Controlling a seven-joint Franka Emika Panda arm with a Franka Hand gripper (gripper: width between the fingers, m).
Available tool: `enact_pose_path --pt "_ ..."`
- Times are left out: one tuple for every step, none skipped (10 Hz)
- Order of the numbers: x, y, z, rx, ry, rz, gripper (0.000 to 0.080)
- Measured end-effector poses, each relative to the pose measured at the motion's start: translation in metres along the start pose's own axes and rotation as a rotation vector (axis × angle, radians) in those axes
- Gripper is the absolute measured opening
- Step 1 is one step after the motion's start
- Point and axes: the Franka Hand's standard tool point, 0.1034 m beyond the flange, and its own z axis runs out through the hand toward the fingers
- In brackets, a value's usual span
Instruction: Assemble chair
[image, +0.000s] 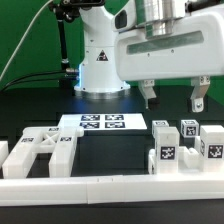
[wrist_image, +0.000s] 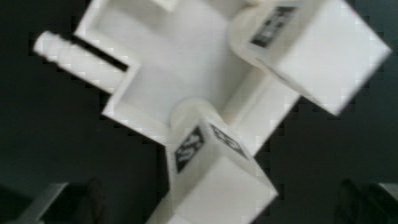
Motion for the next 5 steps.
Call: enact_pose_path --pt "0.001 0.000 0.000 0.000 0.001 -0.092 0.0649" --pt "0.004 0.001 0.001 0.011 0.030 -0.192 0.0649" --pt "0.008 0.009 0.005 0.025 0.101 -0.375 0.0649" --pt "0.011 0.021 0.009 0.019 0.156 -0.528 0.0649" --pt "0.016 0.030 0.010 0.010 0.203 -0.657 0.0649"
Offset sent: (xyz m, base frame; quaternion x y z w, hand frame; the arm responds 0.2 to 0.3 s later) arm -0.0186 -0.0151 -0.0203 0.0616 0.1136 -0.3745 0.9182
